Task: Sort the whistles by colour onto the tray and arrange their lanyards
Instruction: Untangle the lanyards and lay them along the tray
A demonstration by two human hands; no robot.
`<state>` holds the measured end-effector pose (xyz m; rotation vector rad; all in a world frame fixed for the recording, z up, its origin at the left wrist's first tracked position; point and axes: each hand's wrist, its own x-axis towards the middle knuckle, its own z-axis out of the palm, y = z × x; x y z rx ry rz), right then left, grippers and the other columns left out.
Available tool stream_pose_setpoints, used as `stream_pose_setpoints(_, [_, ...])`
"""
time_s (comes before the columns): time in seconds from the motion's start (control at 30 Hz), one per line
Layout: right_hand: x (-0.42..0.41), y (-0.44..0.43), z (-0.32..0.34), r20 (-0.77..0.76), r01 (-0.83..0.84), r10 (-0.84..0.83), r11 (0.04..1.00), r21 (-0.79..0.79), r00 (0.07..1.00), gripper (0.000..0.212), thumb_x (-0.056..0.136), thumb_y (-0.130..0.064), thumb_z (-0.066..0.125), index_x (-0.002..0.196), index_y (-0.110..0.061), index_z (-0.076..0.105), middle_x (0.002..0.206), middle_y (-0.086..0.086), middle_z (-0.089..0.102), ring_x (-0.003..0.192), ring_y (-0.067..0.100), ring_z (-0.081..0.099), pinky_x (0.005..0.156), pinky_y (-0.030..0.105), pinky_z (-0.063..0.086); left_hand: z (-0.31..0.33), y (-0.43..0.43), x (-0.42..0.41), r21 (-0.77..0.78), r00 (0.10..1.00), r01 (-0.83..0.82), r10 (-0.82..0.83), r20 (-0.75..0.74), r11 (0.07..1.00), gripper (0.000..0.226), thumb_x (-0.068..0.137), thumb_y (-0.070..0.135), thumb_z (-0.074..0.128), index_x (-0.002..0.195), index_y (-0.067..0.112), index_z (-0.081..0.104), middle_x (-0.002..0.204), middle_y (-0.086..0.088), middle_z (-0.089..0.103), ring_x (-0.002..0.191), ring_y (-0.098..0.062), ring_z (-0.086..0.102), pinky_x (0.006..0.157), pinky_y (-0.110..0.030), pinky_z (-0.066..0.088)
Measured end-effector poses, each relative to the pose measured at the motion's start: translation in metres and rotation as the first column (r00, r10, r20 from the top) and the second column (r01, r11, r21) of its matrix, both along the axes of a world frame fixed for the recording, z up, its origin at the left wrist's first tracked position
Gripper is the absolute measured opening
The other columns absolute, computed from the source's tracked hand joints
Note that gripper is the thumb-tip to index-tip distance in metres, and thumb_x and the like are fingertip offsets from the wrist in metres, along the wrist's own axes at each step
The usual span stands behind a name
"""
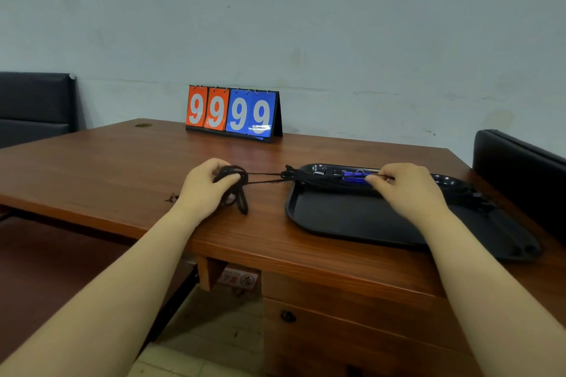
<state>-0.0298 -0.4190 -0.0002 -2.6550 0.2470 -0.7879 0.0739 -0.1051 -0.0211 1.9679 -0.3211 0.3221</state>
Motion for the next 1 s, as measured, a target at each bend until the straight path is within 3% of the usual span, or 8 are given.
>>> stream_pose_setpoints(0.1, [-0.001, -0.003, 0.001, 0.040, 0.051, -0.052, 0.998, 0.030, 0.998, 0.032, 0.092, -0.035, 0.058, 0.076, -0.009, 0.067, 0.067, 0.006, 0.062, 0.067, 0.021, 0.055, 0.054, 0.026, 0.037, 0.001, 0.003, 0.002, -0.165, 0.992, -0.125, 0.127, -0.002, 0.978, 0.015, 0.096, 0.016, 0.050, 0.104, 0.019, 0.063, 0.098, 0.004, 0.062, 0.086, -0.007, 0.060, 0.070, -0.021, 0.050])
stream_pose_setpoints(0.33, [0.002, 0.002, 0.001, 0.039, 0.065, -0.066, 0.997, 0.033, 0.997, 0.030, 0.092, -0.037, 0.058, 0.072, -0.015, 0.062, 0.062, -0.003, 0.055, 0.061, 0.012, 0.048, 0.051, 0.022, 0.032, 0.004, 0.000, -0.002, -0.210, 0.909, -0.405, 0.416, 0.008, 0.890, 0.025, 0.101, 0.017, 0.036, 0.122, 0.010, 0.049, 0.117, -0.008, 0.054, 0.110, -0.022, 0.055, 0.088, -0.033, 0.047])
stream_pose_setpoints(0.47, [0.003, 0.006, -0.001, 0.034, 0.027, -0.026, 1.000, -0.009, 0.999, 0.033, 0.091, -0.039, 0.057, 0.070, -0.015, 0.061, 0.063, -0.001, 0.057, 0.066, 0.020, 0.054, 0.054, 0.027, 0.037, 0.002, 0.003, -0.003, -0.207, 0.833, -0.521, 0.547, 0.089, 0.828, 0.021, 0.100, 0.015, 0.040, 0.115, 0.010, 0.054, 0.106, -0.002, 0.053, 0.105, -0.021, 0.056, 0.100, -0.041, 0.043])
stream_pose_setpoints(0.6, [-0.002, 0.002, -0.002, -0.010, -0.104, 0.104, 0.995, -0.009, 0.995, 0.029, 0.091, -0.037, 0.059, 0.069, -0.018, 0.060, 0.065, 0.001, 0.060, 0.067, 0.020, 0.057, 0.060, 0.030, 0.043, -0.006, 0.001, 0.007, 0.055, 0.861, -0.466, 0.439, 0.256, 0.883, 0.015, 0.094, 0.024, 0.051, 0.107, 0.017, 0.056, 0.110, 0.000, 0.054, 0.102, -0.017, 0.055, 0.098, -0.040, 0.034])
stream_pose_setpoints(0.73, [-0.004, 0.005, -0.004, -0.003, -0.213, 0.214, 0.974, 0.074, 0.977, 0.023, 0.085, -0.038, 0.067, 0.070, -0.021, 0.066, 0.070, -0.007, 0.064, 0.074, 0.009, 0.060, 0.074, 0.034, 0.050, -0.012, -0.008, 0.006, 0.441, 0.842, -0.353, 0.075, 0.534, 0.825, 0.024, 0.087, 0.040, 0.059, 0.106, 0.025, 0.057, 0.108, 0.007, 0.052, 0.103, -0.012, 0.049, 0.094, -0.038, 0.032])
stream_pose_setpoints(0.8, [-0.005, 0.008, -0.002, -0.008, -0.236, 0.238, 0.965, 0.112, 0.971, 0.022, 0.082, -0.042, 0.068, 0.076, -0.021, 0.071, 0.074, -0.010, 0.066, 0.078, 0.003, 0.060, 0.076, 0.031, 0.051, -0.014, -0.010, 0.008, 0.619, 0.887, -0.272, -0.057, 0.458, 0.737, 0.018, 0.088, 0.035, 0.058, 0.105, 0.030, 0.061, 0.113, 0.008, 0.055, 0.107, -0.014, 0.049, 0.096, -0.038, 0.031])
stream_pose_setpoints(0.87, [-0.006, 0.010, -0.002, -0.025, -0.248, 0.253, 0.961, 0.124, 0.967, 0.025, 0.081, -0.045, 0.067, 0.080, -0.021, 0.074, 0.078, -0.011, 0.067, 0.081, 0.003, 0.060, 0.076, 0.027, 0.049, -0.012, -0.012, 0.012, 0.693, 0.947, -0.215, -0.027, 0.320, 0.688, 0.022, 0.091, 0.029, 0.052, 0.111, 0.032, 0.061, 0.117, 0.008, 0.055, 0.110, -0.016, 0.049, 0.097, -0.040, 0.031])
stream_pose_setpoints(1.0, [-0.005, 0.008, -0.002, -0.090, -0.244, 0.250, 0.967, 0.072, 0.964, 0.027, 0.081, -0.048, 0.067, 0.081, -0.022, 0.073, 0.078, -0.010, 0.066, 0.076, 0.002, 0.058, 0.069, 0.023, 0.045, -0.011, -0.014, 0.017, 0.677, 0.976, -0.155, 0.004, 0.219, 0.720, 0.027, 0.097, 0.034, 0.043, 0.123, 0.033, 0.049, 0.104, 0.007, 0.063, 0.104, -0.018, 0.055, 0.095, -0.041, 0.031])
